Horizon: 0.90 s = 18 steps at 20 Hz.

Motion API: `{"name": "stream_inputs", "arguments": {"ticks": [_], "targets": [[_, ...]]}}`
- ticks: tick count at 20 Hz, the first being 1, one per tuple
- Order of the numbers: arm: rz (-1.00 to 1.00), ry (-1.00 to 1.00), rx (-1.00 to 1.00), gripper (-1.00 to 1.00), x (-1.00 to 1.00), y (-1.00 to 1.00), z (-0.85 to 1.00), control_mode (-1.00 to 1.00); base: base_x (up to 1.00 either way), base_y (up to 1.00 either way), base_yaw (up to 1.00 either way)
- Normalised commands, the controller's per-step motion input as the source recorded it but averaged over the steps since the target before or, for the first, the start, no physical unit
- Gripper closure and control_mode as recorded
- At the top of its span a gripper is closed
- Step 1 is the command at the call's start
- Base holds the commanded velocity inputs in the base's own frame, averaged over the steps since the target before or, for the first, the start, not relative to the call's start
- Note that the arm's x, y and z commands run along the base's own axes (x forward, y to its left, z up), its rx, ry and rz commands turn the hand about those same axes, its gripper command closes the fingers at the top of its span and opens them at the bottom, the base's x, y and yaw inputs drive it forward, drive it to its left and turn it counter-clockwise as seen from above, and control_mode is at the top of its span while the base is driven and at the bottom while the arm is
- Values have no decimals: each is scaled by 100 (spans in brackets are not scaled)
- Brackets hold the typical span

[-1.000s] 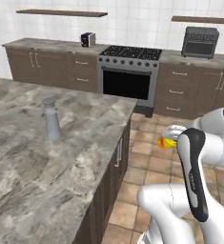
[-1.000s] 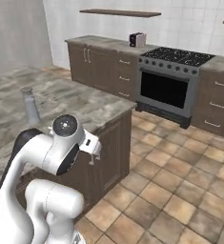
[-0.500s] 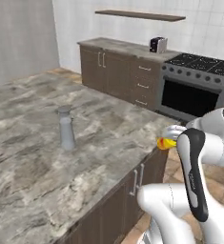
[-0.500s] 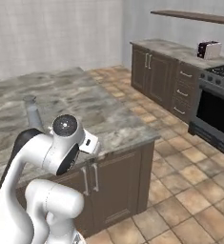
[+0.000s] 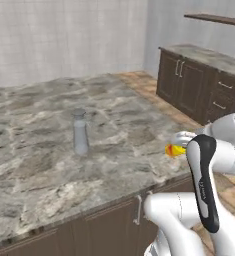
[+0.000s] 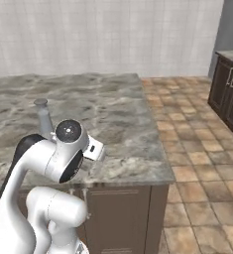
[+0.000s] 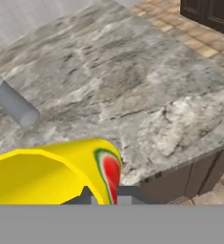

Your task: Place the pitcher and cup on the dining counter for serving.

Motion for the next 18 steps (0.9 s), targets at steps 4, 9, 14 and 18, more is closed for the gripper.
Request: {"name": "stream_inputs", "arguments": {"ticks": [4, 9, 14, 18], "targets": [[0, 0, 0, 100, 0, 0, 0, 100, 35, -63, 72], [0, 0, 0, 100, 0, 0, 0, 100, 33, -55, 53], [0, 0, 0, 100, 0, 0, 0, 100, 14, 1, 9], [0, 0, 0, 100, 0, 0, 0, 100, 56, 20, 0]]}}
